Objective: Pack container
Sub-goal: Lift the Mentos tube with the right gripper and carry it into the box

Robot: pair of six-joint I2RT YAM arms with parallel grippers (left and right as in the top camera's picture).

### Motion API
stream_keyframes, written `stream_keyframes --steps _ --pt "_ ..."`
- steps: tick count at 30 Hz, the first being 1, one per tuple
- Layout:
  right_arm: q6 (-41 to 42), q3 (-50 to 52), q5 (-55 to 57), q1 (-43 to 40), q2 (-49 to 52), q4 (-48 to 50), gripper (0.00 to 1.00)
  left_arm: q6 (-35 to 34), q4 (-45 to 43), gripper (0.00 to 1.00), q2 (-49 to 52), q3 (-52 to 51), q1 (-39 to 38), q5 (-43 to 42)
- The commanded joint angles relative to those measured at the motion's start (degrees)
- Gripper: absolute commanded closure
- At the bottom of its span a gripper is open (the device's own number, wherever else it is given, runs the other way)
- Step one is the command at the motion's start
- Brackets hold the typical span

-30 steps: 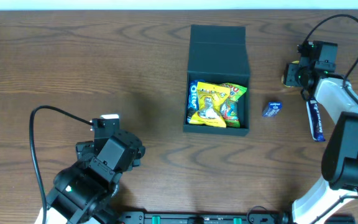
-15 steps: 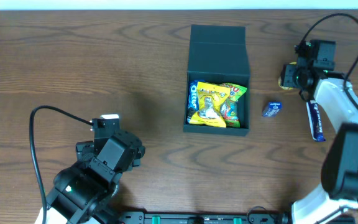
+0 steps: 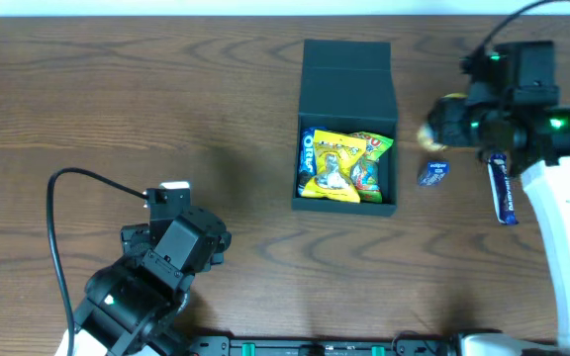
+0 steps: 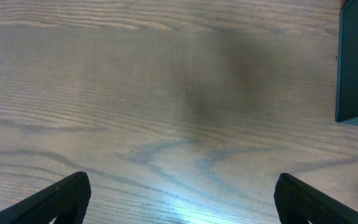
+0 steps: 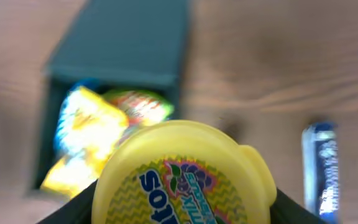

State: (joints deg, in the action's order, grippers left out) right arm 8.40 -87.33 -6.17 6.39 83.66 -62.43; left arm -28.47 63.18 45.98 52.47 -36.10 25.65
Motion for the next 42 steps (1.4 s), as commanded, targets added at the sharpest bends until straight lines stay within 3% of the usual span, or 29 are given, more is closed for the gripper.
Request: stream_keyframes --steps 1,7,12,23,31,42 --pt "4.2 -5.6 -7.5 4.3 1.2 -5.8 0.99 0.2 0.2 0.05 -0.1 -0.2 0.2 0.2" --pt "5.0 -8.3 -21.2 6.4 6.3 -15.2 0.98 0.2 0.2 0.05 -0.1 -0.2 0.2 0.2" --pt "4.8 -9.7 -24.9 6.4 14.2 -21.2 0.98 0.2 0.2 0.05 -0.1 -0.2 0.2 0.2" --pt "0.3 -18.4 -18.8 6.4 29.3 -29.1 0.98 0.2 0.2 0.04 -0.1 -0.2 0.2 0.2" --pt "0.3 -18.4 -14.4 5.8 32.2 -31.0 0.99 0.2 0.2 0.04 -0.1 -0.2 0.2 0.2" --pt "4.3 -18.4 -10.1 5.6 33.3 -26.3 0.98 0.2 0.2 0.05 -0.1 -0.2 0.2 0.2"
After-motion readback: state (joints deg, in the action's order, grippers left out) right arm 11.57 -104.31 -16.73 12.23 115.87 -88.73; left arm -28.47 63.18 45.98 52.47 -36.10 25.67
